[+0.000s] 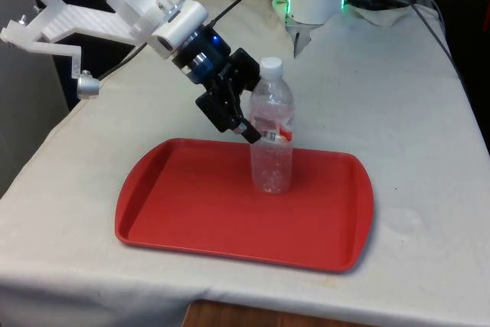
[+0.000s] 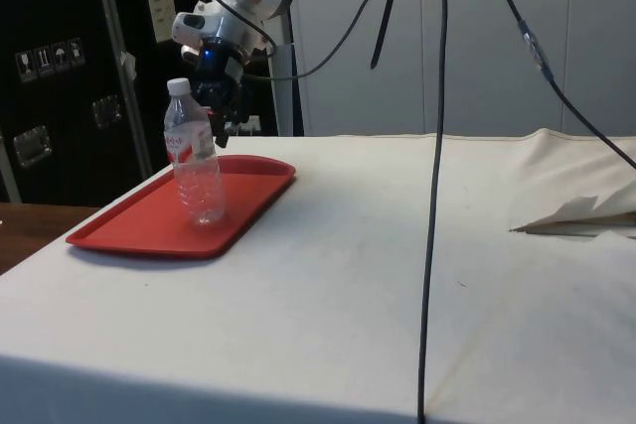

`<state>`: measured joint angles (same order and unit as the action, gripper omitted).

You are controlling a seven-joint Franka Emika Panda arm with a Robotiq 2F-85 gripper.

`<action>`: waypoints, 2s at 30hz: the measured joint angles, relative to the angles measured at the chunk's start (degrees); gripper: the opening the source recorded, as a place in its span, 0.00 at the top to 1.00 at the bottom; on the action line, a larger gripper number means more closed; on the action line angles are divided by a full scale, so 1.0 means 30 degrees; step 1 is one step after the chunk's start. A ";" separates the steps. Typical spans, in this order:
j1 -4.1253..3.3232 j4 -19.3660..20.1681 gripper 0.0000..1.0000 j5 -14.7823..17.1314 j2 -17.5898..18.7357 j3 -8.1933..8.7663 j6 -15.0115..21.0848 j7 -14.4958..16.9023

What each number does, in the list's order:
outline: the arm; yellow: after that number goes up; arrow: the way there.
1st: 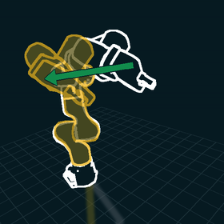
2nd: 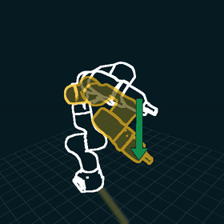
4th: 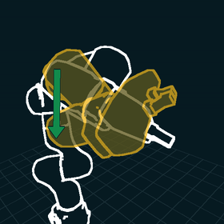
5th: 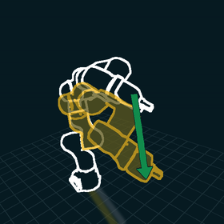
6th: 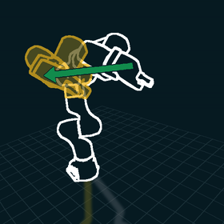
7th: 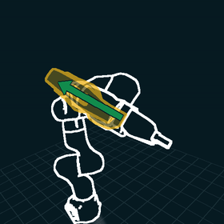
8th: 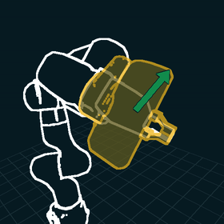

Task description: Place the bottle upright on the tray.

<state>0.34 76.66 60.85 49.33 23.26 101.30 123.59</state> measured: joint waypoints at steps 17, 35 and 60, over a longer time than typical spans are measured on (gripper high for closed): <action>0.0000 -0.0057 0.00 0.0076 -0.0325 0.0898 -0.1146 0.0095; -0.0286 -0.0592 0.00 -0.0134 -0.0745 0.1853 -0.2617 -0.0707; -0.0936 -0.1662 0.00 -0.1432 -0.0859 0.2750 -0.3571 -0.2426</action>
<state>-2.46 71.68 56.55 46.75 31.51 90.58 116.31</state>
